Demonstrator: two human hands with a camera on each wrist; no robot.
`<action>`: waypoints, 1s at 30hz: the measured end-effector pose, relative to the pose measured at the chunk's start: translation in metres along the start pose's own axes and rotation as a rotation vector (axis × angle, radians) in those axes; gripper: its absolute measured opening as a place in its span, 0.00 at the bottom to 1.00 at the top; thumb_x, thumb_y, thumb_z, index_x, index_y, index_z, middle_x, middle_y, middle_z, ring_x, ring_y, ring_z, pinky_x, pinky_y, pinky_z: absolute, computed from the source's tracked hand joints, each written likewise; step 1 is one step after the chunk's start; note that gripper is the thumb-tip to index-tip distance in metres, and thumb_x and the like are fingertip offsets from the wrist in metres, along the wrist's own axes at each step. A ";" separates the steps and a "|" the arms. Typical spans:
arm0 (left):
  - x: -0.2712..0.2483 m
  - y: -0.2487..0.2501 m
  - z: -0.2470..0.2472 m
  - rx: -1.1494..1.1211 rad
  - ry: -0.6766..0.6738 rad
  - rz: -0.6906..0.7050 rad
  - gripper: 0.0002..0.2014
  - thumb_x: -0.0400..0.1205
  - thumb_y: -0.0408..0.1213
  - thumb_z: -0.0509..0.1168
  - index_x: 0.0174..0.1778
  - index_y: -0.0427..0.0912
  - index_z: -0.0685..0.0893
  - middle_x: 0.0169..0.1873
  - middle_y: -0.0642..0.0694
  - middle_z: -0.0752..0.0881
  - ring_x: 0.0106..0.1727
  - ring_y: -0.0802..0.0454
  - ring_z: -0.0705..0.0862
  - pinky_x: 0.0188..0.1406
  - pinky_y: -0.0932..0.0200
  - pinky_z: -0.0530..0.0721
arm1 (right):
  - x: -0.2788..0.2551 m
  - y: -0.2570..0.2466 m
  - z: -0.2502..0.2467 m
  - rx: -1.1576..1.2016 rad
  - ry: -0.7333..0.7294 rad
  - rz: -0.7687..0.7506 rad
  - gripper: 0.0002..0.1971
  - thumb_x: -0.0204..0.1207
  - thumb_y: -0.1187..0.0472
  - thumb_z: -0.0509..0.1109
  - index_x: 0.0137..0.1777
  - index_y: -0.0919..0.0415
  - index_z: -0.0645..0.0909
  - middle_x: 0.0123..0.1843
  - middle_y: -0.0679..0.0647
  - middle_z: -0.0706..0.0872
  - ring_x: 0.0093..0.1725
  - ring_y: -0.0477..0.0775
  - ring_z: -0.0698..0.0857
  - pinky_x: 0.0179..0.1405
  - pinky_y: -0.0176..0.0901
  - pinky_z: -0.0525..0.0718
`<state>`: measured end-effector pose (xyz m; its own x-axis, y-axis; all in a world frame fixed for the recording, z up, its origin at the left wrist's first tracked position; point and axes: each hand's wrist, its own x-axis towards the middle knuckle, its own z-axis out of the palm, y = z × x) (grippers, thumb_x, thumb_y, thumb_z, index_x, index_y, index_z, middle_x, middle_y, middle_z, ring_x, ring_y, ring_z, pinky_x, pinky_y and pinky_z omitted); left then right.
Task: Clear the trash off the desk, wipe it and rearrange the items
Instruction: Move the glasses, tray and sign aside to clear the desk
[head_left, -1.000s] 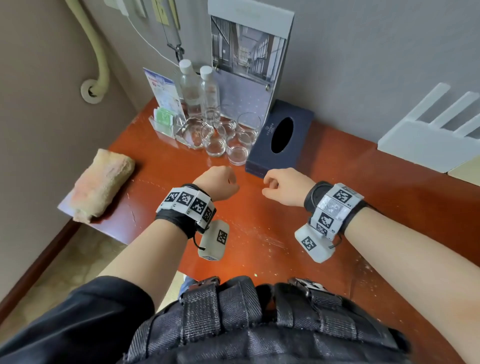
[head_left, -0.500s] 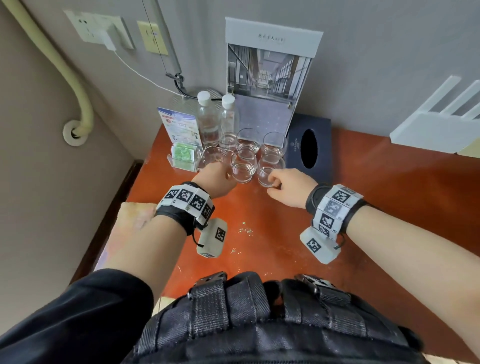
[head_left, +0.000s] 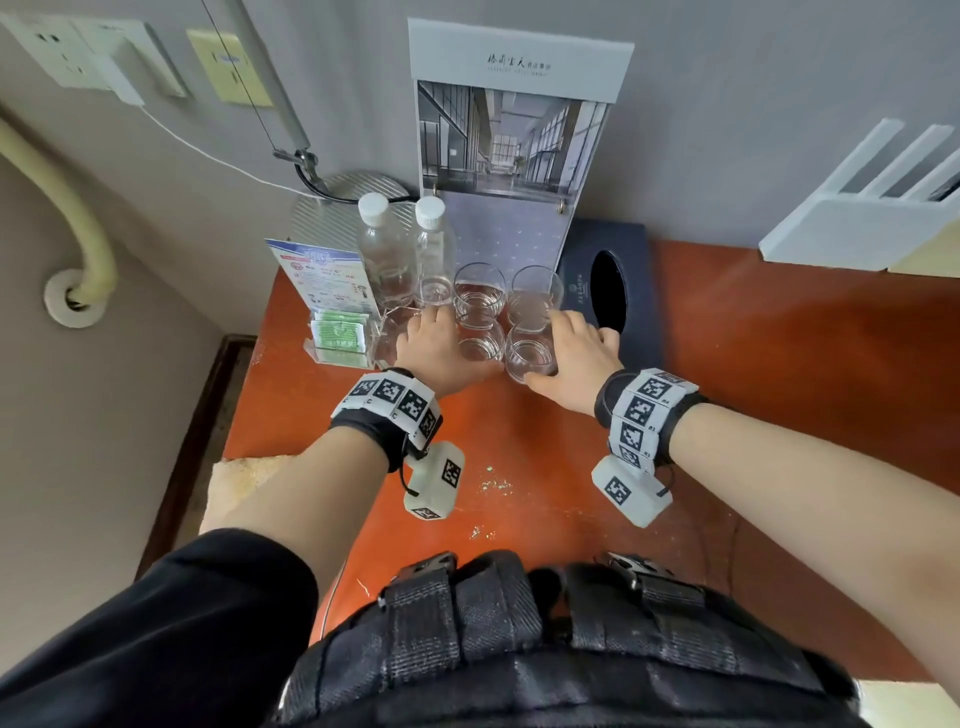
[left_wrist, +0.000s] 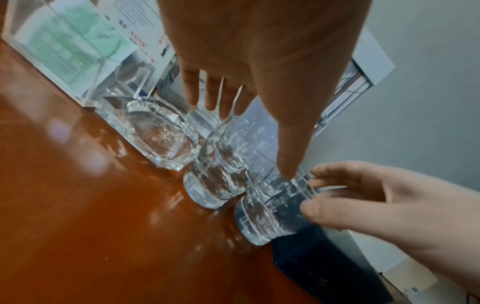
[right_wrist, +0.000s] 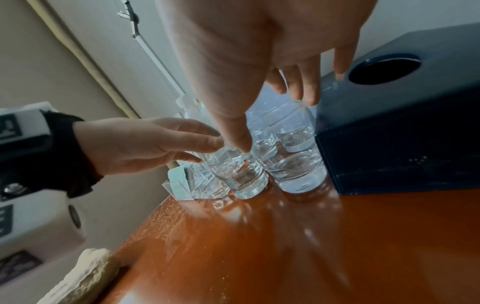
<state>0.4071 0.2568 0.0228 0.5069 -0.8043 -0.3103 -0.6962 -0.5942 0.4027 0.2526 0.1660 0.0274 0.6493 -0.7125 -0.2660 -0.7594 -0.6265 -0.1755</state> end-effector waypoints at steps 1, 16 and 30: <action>0.003 0.001 0.003 0.002 0.001 -0.008 0.50 0.67 0.64 0.71 0.79 0.40 0.60 0.76 0.41 0.66 0.77 0.40 0.63 0.75 0.43 0.63 | 0.003 0.001 0.001 0.012 0.003 0.015 0.41 0.73 0.41 0.68 0.79 0.61 0.58 0.76 0.56 0.68 0.72 0.56 0.71 0.72 0.54 0.60; 0.018 0.000 0.022 -0.116 -0.047 0.002 0.40 0.68 0.47 0.76 0.70 0.36 0.63 0.66 0.41 0.74 0.67 0.42 0.75 0.68 0.44 0.74 | 0.022 -0.003 0.016 -0.122 0.070 0.018 0.40 0.68 0.35 0.69 0.72 0.60 0.66 0.66 0.54 0.76 0.65 0.57 0.73 0.63 0.53 0.65; -0.005 0.007 -0.002 -0.266 0.016 0.042 0.37 0.64 0.42 0.78 0.64 0.35 0.67 0.56 0.41 0.78 0.58 0.44 0.78 0.47 0.57 0.77 | -0.010 -0.009 -0.008 -0.001 0.014 -0.056 0.39 0.66 0.41 0.74 0.73 0.60 0.67 0.66 0.55 0.73 0.61 0.60 0.79 0.67 0.50 0.69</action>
<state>0.4009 0.2566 0.0290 0.4900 -0.8271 -0.2754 -0.5598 -0.5407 0.6279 0.2534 0.1762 0.0392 0.6911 -0.6808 -0.2426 -0.7220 -0.6656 -0.1890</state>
